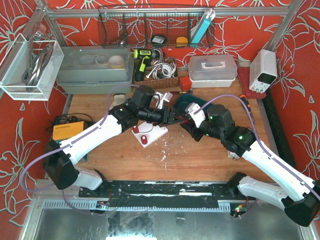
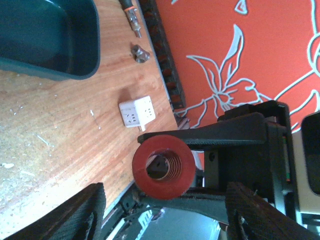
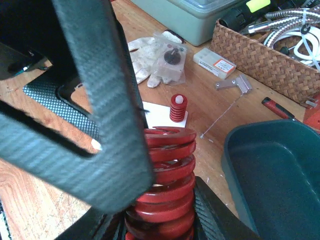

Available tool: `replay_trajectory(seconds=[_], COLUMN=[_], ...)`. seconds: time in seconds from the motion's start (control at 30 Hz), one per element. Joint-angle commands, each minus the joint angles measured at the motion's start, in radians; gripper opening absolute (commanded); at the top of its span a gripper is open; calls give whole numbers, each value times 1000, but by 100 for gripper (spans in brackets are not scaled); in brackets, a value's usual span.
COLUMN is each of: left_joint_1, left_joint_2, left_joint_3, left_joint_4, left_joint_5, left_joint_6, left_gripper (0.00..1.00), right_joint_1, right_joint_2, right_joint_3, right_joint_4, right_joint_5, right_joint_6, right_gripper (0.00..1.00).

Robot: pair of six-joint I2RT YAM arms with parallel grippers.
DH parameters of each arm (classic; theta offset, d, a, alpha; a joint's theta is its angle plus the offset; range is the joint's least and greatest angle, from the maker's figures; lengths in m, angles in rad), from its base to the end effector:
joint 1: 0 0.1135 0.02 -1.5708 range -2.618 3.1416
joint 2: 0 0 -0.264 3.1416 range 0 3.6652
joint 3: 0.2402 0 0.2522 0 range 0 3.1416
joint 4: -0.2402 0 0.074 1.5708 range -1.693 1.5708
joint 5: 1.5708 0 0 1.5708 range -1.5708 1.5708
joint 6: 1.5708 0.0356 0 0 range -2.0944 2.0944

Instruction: Install the large spring

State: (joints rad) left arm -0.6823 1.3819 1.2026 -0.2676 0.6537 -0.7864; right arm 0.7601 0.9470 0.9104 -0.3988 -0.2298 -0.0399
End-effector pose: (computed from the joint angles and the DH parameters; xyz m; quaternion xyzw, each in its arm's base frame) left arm 0.2303 -0.2150 0.3440 0.1292 0.8092 -0.5398 0.1925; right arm 0.1476 0.1515 0.3329 -0.3829 0.7475 0.2787 0.4658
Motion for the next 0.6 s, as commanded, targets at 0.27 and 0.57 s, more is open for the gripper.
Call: replay_trajectory(seconds=[0.27,0.57], left_joint_1=[-6,-5], left_joint_2=[54,65], left_joint_3=[29,45], left_joint_4=[57,60], left_joint_5=[83,103], left_joint_6=[-25,-19], left_gripper=[48,15], right_joint_1=[33,39], right_joint_2=[-17,-7], right_joint_3=[-7,-25], right_joint_4=[46,47], right_joint_5=[-4,13], right_joint_6=[-2,-2], right_gripper=[0,0])
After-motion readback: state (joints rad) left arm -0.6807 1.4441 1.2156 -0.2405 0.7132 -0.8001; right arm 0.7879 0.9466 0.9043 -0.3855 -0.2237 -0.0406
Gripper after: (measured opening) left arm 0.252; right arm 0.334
